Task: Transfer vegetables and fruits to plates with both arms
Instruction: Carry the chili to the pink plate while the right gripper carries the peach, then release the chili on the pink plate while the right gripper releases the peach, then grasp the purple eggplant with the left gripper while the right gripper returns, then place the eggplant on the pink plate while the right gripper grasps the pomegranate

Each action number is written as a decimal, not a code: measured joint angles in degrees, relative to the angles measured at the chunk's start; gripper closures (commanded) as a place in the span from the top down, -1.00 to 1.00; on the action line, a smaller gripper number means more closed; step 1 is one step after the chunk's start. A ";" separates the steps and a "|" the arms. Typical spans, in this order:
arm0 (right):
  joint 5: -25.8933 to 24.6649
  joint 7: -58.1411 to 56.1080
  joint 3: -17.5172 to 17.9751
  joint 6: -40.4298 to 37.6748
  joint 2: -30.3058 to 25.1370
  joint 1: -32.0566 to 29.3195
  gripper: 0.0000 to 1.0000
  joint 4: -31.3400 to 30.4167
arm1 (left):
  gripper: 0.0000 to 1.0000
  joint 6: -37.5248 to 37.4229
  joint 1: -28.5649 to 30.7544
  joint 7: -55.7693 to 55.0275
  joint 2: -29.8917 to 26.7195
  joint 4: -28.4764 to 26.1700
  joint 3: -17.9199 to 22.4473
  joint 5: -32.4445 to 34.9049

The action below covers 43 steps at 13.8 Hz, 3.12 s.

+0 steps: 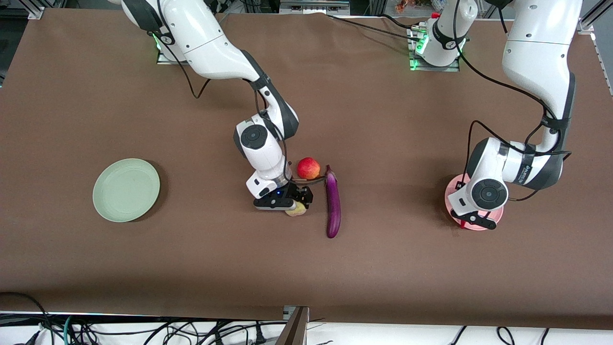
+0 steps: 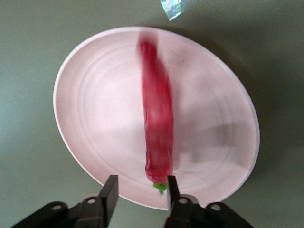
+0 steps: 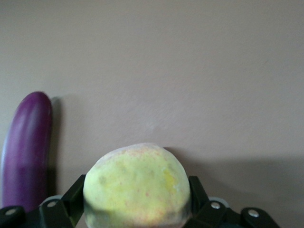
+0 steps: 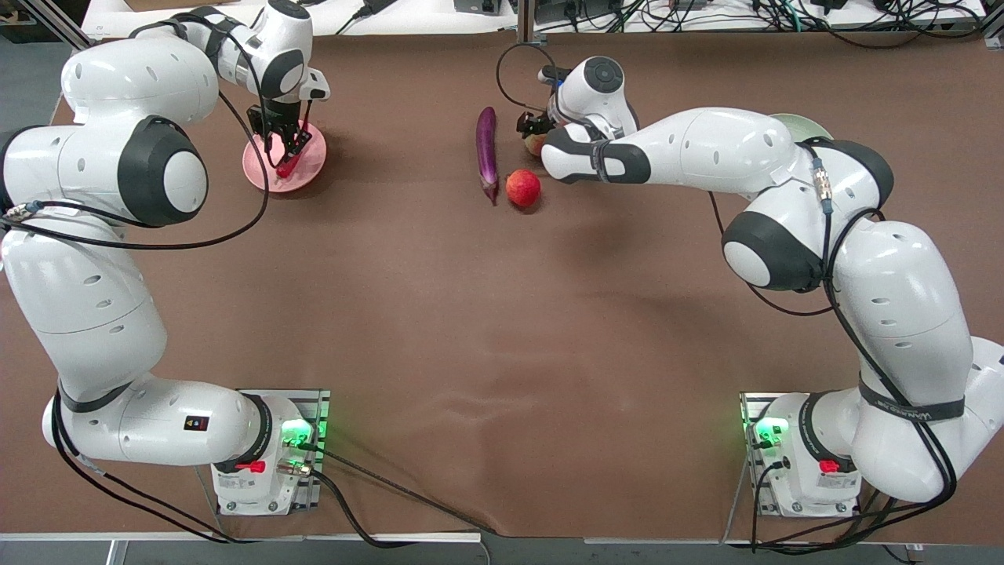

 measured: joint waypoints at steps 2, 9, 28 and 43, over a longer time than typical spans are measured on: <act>0.01 -6.95 -0.85 -12.61 -2.94 -2.55 -0.41 1.51 | 1.00 -0.75 0.00 -0.44 -0.08 0.15 -0.14 0.00; -0.22 -39.55 -13.44 -48.31 -14.75 -16.88 -0.41 0.01 | 1.00 -4.42 -3.11 -11.42 -7.58 2.91 -11.64 -8.97; 0.47 -48.97 -16.97 -47.28 -7.07 -30.02 1.00 -1.60 | -0.39 36.25 -16.10 -37.08 11.11 6.72 -13.27 -22.36; 14.86 -15.63 -16.00 -45.27 -12.37 -1.43 1.00 1.26 | -0.88 5.55 -10.86 -21.02 0.47 7.26 -9.18 -8.57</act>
